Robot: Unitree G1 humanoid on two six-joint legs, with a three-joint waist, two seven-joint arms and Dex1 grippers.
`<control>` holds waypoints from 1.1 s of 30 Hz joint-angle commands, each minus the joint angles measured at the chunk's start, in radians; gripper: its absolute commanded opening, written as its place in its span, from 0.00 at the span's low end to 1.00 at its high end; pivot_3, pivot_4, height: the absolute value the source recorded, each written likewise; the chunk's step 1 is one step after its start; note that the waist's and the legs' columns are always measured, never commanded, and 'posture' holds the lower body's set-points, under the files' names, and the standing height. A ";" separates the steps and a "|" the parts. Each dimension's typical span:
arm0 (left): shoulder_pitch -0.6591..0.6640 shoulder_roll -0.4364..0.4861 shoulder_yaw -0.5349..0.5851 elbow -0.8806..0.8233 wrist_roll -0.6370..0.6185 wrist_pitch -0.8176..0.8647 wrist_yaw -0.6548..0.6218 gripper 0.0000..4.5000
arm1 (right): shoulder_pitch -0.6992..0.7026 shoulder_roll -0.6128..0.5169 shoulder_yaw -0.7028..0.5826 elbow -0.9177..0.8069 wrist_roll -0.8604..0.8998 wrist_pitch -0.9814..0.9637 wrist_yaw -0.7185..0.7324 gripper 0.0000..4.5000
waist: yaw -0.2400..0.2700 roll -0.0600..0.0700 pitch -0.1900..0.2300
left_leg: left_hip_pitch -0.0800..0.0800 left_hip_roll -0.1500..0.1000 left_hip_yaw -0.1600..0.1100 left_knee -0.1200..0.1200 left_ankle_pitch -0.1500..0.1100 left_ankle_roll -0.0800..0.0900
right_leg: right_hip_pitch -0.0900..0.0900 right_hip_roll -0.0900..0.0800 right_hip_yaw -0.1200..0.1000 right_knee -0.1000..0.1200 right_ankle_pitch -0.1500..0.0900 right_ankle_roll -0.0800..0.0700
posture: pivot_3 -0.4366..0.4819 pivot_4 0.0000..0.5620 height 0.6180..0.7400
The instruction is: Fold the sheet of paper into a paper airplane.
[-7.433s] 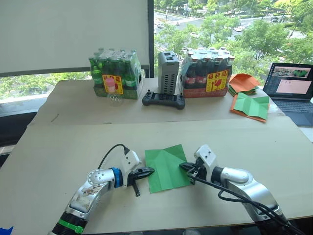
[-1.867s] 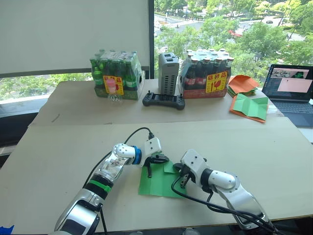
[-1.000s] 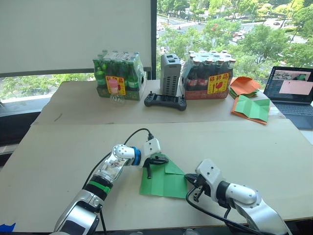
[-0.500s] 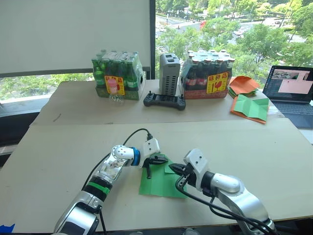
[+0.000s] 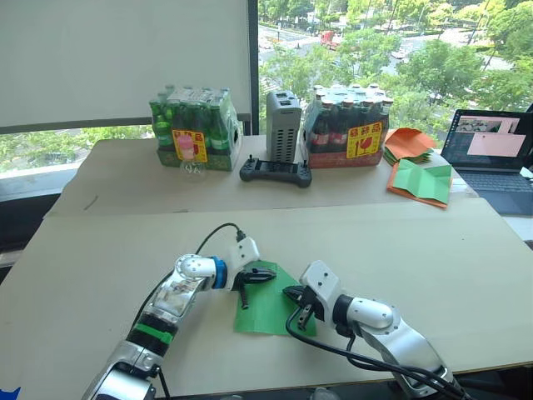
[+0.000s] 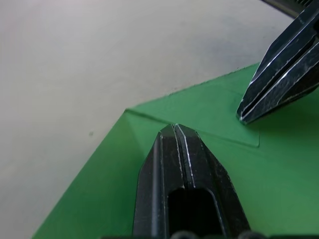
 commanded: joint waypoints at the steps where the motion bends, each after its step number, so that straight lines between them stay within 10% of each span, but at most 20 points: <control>1: 0.037 0.019 0.151 -0.167 -0.139 0.190 0.063 0.00 | 0.016 -0.008 0.010 0.041 -0.017 0.051 -0.006 0.01 | 0.001 0.000 0.000 | 0.000 0.000 0.000 0.000 0.000 0.000 | 0.000 0.000 0.000 0.000 0.000 0.000 | 0.48 0.27 0.96; 4: 0.079 0.024 0.279 -0.246 -0.248 0.351 0.129 0.00 | 0.015 -0.005 0.009 0.040 -0.014 0.053 -0.006 0.01 | 0.002 0.000 0.000 | 0.000 0.000 0.000 0.000 0.000 0.000 | 0.001 0.000 0.000 0.000 0.000 0.000 | 0.48 0.27 0.96; 11: 0.134 -0.029 0.369 -0.319 -0.412 0.556 0.239 0.47 | 0.009 0.001 0.014 0.036 -0.011 0.058 -0.002 0.00 | 0.005 0.000 0.000 | 0.002 0.000 0.000 0.000 0.000 0.000 | 0.001 0.000 0.000 -0.001 0.000 0.000 | 0.48 0.27 0.96; 20: 0.124 -0.092 0.281 -0.255 -0.390 0.523 0.314 0.47 | 0.003 0.002 0.014 0.032 -0.014 0.067 -0.005 0.00 | 0.004 0.000 0.000 | 0.002 0.000 0.000 -0.001 0.000 0.000 | 0.001 0.000 0.000 -0.001 0.000 0.000 | 0.48 0.27 0.96; 27: 0.104 -0.084 0.245 -0.199 -0.352 0.448 0.329 0.01 | 0.009 0.009 0.013 0.019 -0.015 0.073 -0.016 0.00 | 0.004 0.000 0.000 | 0.002 0.000 0.000 -0.001 0.000 0.000 | 0.001 0.000 0.000 -0.001 0.000 0.000 | 0.48 0.27 0.96; 33: 0.114 -0.018 0.129 -0.240 -0.272 0.331 0.276 0.01 | 0.012 0.014 0.017 0.014 -0.013 0.080 -0.022 0.00 | 0.004 0.000 0.000 | 0.002 0.000 0.000 -0.002 0.000 -0.001 | 0.001 0.000 0.001 -0.002 0.000 0.000 | 0.48 0.27 0.96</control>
